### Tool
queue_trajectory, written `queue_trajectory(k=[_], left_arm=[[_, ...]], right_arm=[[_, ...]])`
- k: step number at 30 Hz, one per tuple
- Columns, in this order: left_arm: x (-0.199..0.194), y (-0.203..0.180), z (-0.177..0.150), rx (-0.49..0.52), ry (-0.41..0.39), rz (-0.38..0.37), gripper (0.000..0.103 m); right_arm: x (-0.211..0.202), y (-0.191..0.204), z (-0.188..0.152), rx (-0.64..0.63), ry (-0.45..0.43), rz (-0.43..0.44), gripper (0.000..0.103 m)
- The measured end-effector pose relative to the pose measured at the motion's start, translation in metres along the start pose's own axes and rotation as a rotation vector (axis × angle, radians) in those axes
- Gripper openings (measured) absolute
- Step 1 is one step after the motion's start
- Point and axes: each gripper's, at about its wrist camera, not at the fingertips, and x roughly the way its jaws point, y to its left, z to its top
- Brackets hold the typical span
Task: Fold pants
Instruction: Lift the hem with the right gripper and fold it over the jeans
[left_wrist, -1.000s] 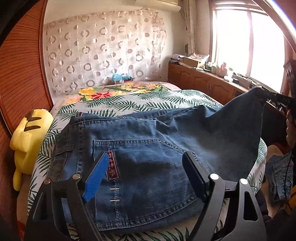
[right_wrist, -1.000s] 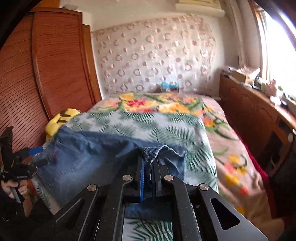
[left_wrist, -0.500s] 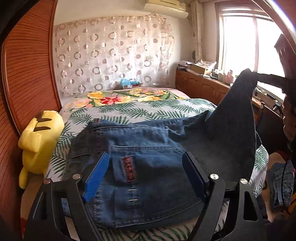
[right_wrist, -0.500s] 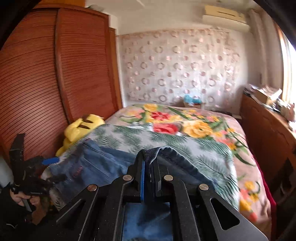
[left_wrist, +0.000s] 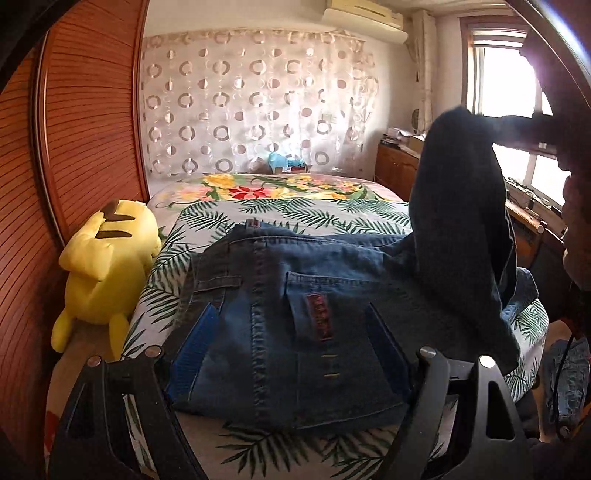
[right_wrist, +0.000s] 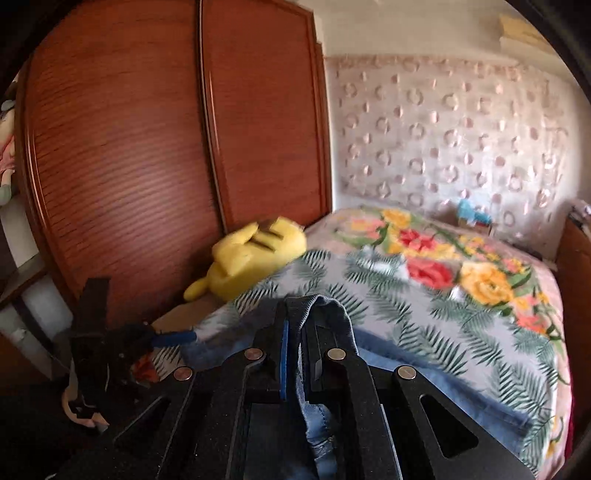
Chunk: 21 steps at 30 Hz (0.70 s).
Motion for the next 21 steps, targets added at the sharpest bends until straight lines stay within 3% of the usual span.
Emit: queue_trajectory(k=[3, 7, 12, 15, 21], left_arm=[[0.001, 0.002, -0.002, -0.005, 0.002, -0.003, 0.082], [0.005, 0.0, -0.002, -0.007, 0.008, -0.006, 0.082], [0.005, -0.004, -0.002, -0.007, 0.009, -0.021, 0.082], [0.006, -0.005, -0.002, 0.003, 0.011, -0.021, 0.082], [0.015, 0.001, -0.001, 0.022, 0.022, -0.039, 0.082]], right_arm=[[0.006, -0.013, -0.002, 0.003, 0.025, -0.026, 0.014], [0.014, 0.003, 0.011, -0.006, 0.081, -0.01, 0.047], [-0.008, 0.011, 0.01, 0.017, 0.122, -0.002, 0.049], [-0.021, 0.011, 0.008, 0.021, 0.104, -0.045, 0.05], [-0.012, -0.004, -0.02, 0.103, 0.177, -0.142, 0.05]])
